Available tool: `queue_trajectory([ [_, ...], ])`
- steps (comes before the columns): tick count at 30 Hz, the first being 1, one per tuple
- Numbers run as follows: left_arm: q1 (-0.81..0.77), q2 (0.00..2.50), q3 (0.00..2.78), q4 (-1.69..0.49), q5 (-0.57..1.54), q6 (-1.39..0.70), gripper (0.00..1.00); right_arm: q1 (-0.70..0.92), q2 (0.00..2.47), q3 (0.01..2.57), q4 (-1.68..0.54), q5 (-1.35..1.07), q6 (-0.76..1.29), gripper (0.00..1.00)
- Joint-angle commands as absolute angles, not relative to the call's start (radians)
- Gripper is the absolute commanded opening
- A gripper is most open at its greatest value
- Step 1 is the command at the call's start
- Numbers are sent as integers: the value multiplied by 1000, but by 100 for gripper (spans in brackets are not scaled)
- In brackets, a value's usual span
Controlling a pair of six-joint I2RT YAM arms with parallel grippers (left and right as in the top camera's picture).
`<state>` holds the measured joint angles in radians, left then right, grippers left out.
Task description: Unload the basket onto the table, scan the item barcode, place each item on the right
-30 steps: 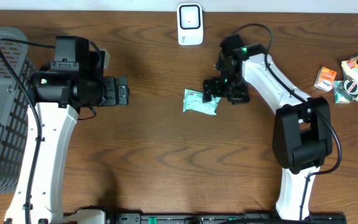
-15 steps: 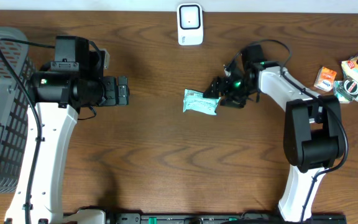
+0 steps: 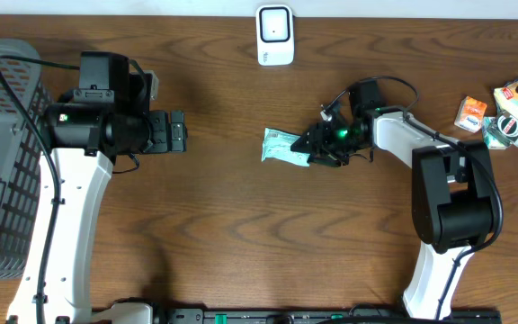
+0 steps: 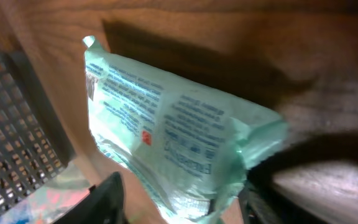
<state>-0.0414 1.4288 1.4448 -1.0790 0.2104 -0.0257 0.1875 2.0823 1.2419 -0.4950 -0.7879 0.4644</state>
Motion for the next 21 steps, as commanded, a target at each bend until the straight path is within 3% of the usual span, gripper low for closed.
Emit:
queue_trajectory([
  [1, -44, 1431, 1441, -1084, 208, -23, 98, 198, 2127, 1197, -482, -607, 493, 22],
  [2, -44, 1431, 1441, -1084, 208, -23, 98, 198, 2127, 1197, -479, -588, 493, 3],
  [3, -44, 1431, 1441, -1084, 208, -23, 98, 197, 2127, 1197, -479, -579, 493, 1],
  [12, -44, 1431, 1441, -1084, 208, -23, 98, 164, 2069, 1227, -483, -587, 440, 1],
  [21, -44, 1431, 1441, -1084, 208, -23, 98, 187, 1795, 1242, -455, -596, 271, 1],
])
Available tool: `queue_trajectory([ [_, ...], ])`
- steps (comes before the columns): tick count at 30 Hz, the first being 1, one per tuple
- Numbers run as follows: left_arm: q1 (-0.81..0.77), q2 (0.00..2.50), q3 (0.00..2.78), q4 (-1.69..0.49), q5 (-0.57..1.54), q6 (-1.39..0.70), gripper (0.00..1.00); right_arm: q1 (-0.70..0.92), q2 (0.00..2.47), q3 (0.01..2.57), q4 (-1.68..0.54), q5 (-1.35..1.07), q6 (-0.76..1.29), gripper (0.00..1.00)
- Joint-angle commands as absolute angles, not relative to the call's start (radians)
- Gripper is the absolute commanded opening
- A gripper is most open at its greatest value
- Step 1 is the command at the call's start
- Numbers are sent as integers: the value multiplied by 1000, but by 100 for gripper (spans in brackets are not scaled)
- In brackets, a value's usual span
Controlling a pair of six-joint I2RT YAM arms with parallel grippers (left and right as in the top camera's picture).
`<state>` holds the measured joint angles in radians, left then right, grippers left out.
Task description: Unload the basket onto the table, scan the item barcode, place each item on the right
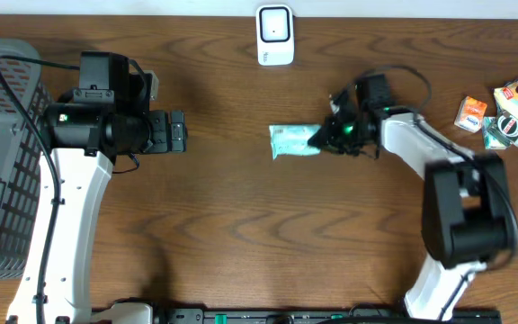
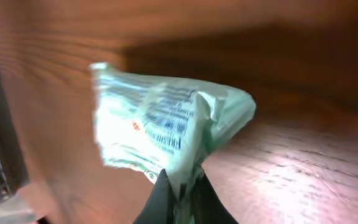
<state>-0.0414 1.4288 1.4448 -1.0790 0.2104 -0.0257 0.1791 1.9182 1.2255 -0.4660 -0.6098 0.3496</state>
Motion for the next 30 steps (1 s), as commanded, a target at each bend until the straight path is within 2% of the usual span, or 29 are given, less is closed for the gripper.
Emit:
queue_trajectory([
  [1, -44, 1431, 1441, -1084, 208, -23, 98, 191, 1767, 1242, -456, -596, 266, 1],
  [10, -44, 1431, 1441, -1084, 208, -23, 97, 215, 1611, 1242, -440, -665, 193, 1],
  [20, -44, 1431, 1441, -1084, 208, -23, 98, 213, 1574, 1242, -174, -733, 310, 1],
  [27, -44, 1431, 1441, -1084, 208, -23, 98, 213, 1574, 1242, -124, -788, 326, 1],
  [30, -44, 1431, 1441, -1084, 208, -23, 98, 208, 1574, 1242, -30, -865, 344, 1],
])
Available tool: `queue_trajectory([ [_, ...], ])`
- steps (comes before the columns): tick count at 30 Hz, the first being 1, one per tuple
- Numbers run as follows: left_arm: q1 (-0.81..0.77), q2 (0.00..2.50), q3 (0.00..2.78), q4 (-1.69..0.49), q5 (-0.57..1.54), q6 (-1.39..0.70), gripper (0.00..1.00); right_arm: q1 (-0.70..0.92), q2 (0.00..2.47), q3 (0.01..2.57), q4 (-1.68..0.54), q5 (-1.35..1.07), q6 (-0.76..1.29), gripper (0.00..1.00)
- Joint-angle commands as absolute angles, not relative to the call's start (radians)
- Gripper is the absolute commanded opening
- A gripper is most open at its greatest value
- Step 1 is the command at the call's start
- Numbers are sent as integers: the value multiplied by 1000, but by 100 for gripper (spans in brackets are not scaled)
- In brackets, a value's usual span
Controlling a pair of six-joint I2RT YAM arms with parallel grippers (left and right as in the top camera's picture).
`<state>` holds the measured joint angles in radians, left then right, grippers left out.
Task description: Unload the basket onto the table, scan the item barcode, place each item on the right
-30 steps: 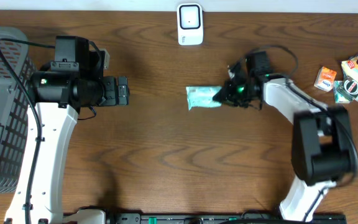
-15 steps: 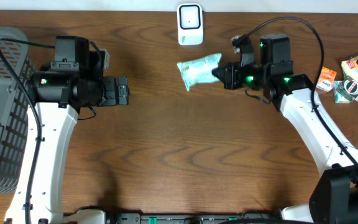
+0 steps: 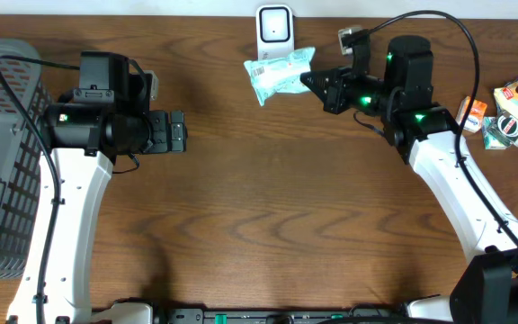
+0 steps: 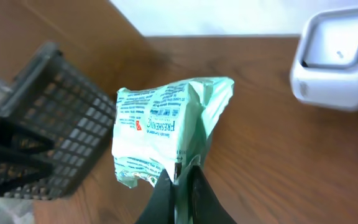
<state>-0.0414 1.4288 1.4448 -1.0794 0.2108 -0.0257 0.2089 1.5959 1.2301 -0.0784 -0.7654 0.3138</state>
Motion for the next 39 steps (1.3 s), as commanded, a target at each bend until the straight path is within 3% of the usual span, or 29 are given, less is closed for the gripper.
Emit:
queue_trajectory([
  [1, -44, 1431, 1441, -1084, 208, -23, 98, 208, 1574, 1242, 9, -882, 361, 1],
  [6, -44, 1431, 1441, -1084, 208, -23, 98, 195, 1574, 1242, 120, -893, 467, 1],
  [21, -44, 1431, 1441, -1084, 208, -23, 98, 187, 1575, 1242, 26, -879, 410, 1],
  [30, -44, 1431, 1441, -1084, 208, -23, 97, 227, 1587, 1242, -333, -444, 350, 1],
  [31, -44, 1431, 1441, -1084, 208, -23, 98, 236, 1592, 1242, -365, -414, 350, 4],
  [34, -44, 1431, 1441, -1084, 208, -23, 98, 264, 1612, 1242, -445, -386, 376, 43],
  [35, -44, 1431, 1441, -1084, 208, -23, 98, 273, 1622, 1242, -458, -387, 406, 52],
  [39, -44, 1431, 1441, -1084, 208, -23, 98, 327, 1691, 1242, -453, -383, 530, 67],
])
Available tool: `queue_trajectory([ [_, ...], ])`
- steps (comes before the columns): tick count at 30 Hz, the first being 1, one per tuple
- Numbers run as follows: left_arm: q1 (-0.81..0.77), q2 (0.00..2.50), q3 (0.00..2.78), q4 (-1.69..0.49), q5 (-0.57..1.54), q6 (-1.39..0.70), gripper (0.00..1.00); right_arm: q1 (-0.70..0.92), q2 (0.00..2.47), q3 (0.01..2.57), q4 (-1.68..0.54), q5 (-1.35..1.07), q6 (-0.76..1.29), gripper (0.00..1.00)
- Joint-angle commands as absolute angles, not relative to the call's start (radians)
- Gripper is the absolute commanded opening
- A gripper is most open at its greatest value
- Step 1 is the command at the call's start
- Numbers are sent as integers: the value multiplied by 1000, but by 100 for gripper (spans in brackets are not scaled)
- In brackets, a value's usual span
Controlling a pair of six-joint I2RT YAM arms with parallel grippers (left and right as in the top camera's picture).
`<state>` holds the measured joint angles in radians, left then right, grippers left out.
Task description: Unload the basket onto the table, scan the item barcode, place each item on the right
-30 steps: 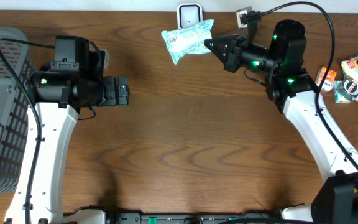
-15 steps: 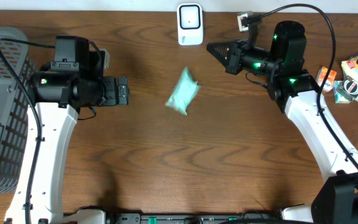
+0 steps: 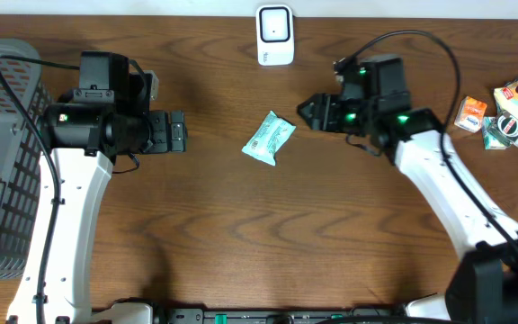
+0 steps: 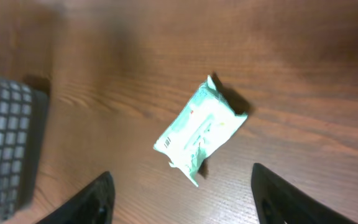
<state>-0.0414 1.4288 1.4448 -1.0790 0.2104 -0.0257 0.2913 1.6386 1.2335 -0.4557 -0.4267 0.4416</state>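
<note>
A pale green wipes packet (image 3: 269, 138) lies flat on the wooden table (image 3: 241, 234), tilted, below the white barcode scanner (image 3: 275, 35) at the back edge. My right gripper (image 3: 306, 112) hovers open to the packet's right, apart from it. In the right wrist view the packet (image 4: 199, 131) lies ahead of the right gripper (image 4: 182, 199), whose two dark fingers (image 4: 98, 198) stand wide apart with nothing between them. My left gripper (image 3: 180, 132) stays at the left, well away from the packet; its opening cannot be judged.
A grey mesh basket fills the left edge, also seen as the basket (image 4: 5, 143) in the right wrist view. Several snack packets (image 3: 511, 112) lie at the far right edge of the table.
My right gripper held the packet up by the scanner; now it is open and the packet lies on the table below the scanner. The gripper stands lower and slightly left.
My right gripper was open around the packet lying mid-table. Then it was shut on the packet's edge. Then it held the packet raised beside the scanner. Now the packet rests on the table and the gripper is open. The left arm never moved.
</note>
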Motion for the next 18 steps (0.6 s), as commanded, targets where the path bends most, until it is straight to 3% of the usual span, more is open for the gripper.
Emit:
queue_trajectory([
  [1, -44, 1431, 1441, -1084, 208, -23, 98, 344, 1718, 1242, -445, -375, 562, 67],
  [5, -44, 1431, 1441, -1084, 208, -23, 98, 389, 1827, 1242, -414, -320, 662, 71],
  [11, -44, 1431, 1441, -1084, 208, -23, 97, 393, 1967, 1242, -269, -463, 705, 68],
  [18, -44, 1431, 1441, -1084, 208, -23, 98, 400, 2030, 1242, -244, -463, 793, 68],
])
